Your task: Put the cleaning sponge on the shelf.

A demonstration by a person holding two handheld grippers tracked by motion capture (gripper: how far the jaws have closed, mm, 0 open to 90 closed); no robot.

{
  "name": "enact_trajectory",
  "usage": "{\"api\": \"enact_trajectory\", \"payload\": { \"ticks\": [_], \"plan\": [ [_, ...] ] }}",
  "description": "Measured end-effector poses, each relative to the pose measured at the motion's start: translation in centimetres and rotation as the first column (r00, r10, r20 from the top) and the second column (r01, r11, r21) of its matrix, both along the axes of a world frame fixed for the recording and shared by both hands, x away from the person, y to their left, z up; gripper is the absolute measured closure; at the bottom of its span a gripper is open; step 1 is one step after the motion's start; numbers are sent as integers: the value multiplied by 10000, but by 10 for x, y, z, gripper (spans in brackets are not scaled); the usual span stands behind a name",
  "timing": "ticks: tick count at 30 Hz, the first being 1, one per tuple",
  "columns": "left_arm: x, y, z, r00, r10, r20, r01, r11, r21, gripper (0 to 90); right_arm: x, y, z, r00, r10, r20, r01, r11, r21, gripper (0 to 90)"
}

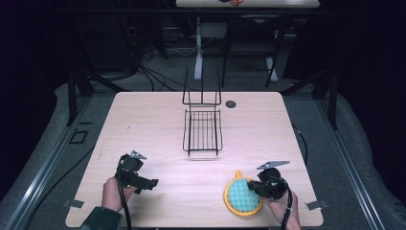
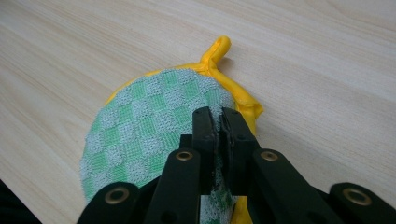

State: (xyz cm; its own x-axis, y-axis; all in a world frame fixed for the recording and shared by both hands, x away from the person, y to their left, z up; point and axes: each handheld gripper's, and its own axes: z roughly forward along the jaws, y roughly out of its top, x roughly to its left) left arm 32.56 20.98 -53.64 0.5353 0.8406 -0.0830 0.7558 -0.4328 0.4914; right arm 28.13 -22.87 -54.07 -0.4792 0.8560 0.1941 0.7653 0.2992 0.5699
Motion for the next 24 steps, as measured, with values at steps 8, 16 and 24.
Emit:
{"api": "enact_trajectory", "payload": {
  "ticks": [8,16,24],
  "plan": [
    [0,0,0,10000,41,8,-41,10000,-11,31,-4,-6,15,9984,-50,561,22,9987,507,863],
    [0,1,0,10000,-21,14,21,10000,47,31,-7,-12,33,9940,-198,1079,110,9967,809,868],
    [0,1,0,10000,17,29,-17,10000,0,31,-7,-9,49,9891,-125,1469,-46,9932,1161,871]
  ]
}}
